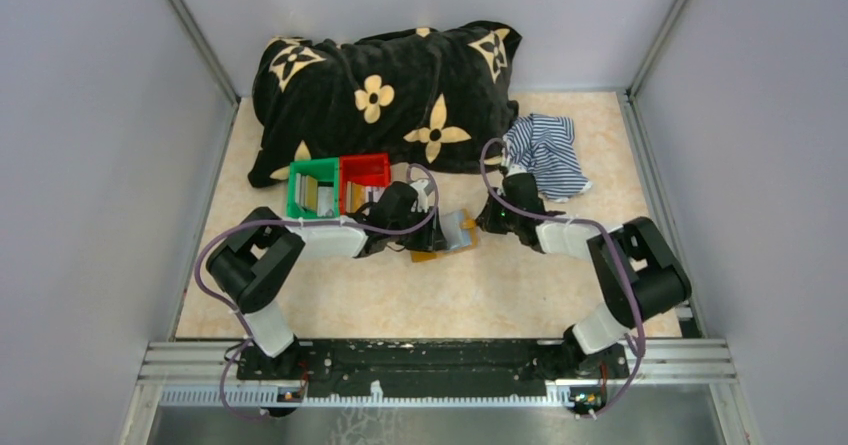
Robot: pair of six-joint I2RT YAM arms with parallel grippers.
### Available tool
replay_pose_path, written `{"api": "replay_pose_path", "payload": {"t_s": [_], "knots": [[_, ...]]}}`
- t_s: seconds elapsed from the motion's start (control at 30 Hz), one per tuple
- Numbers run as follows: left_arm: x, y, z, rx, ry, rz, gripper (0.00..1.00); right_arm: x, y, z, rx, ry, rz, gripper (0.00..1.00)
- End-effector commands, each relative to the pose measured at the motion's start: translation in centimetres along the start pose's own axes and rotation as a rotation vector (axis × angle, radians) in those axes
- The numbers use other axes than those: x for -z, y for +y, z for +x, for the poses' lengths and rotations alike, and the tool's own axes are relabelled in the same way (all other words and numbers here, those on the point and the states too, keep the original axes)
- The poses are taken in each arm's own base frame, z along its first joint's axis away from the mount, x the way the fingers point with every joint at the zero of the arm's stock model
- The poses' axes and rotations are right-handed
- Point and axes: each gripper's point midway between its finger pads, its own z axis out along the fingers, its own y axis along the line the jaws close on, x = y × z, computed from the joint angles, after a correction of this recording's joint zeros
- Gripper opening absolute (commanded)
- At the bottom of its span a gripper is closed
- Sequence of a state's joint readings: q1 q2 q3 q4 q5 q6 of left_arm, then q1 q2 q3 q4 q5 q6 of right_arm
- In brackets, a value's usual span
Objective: Take the credit cards out of the card holder
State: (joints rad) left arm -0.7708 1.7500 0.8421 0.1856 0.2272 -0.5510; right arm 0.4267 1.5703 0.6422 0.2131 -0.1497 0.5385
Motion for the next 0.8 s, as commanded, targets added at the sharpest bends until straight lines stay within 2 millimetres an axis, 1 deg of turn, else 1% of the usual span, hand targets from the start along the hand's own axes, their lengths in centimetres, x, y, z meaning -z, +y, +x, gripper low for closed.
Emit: {"api": "replay_pose_path", "payload": {"t_s": [0.0, 0.07, 0.13, 0.2, 0.3, 0.4, 0.5, 0.67, 0.77], "knots": [[0.0, 0.9, 2.0, 0.019, 0.072, -0.042, 0.48, 3.0, 1.3, -5.3, 0.096, -0.141, 0.005, 0.0], [-0.3, 0.6, 1.6, 0.017, 0.068, -0.028, 0.48, 4.1, 2.0, -5.7, 0.111, -0.155, -0.017, 0.0], [-0.4, 0.3, 1.3, 0.016, 0.064, -0.017, 0.48, 4.7, 2.8, -5.6, 0.119, -0.156, -0.041, 0.0], [-0.4, 0.0, 1.1, 0.014, 0.061, -0.007, 0.48, 4.9, 3.6, -5.0, 0.128, -0.146, -0.059, 0.0], [-0.4, -0.3, 0.9, 0.015, 0.057, 0.008, 0.48, 4.3, 4.3, -3.3, 0.124, -0.111, -0.078, 0.0], [-0.1, -0.4, 0.8, 0.017, 0.054, 0.012, 0.48, 3.7, 3.6, -1.6, 0.095, -0.082, -0.077, 0.0], [0.2, -0.4, 0.7, 0.016, 0.048, 0.014, 0.48, 3.4, 2.9, -0.5, 0.089, -0.063, -0.067, 0.0], [0.5, -0.5, 0.7, 0.017, 0.036, 0.019, 0.48, 2.7, 2.3, 0.2, 0.096, -0.046, -0.056, 0.0], [0.5, -0.4, 0.8, 0.02, 0.038, 0.02, 0.48, 2.2, 2.6, 0.6, 0.09, -0.028, -0.082, 0.0]]}}
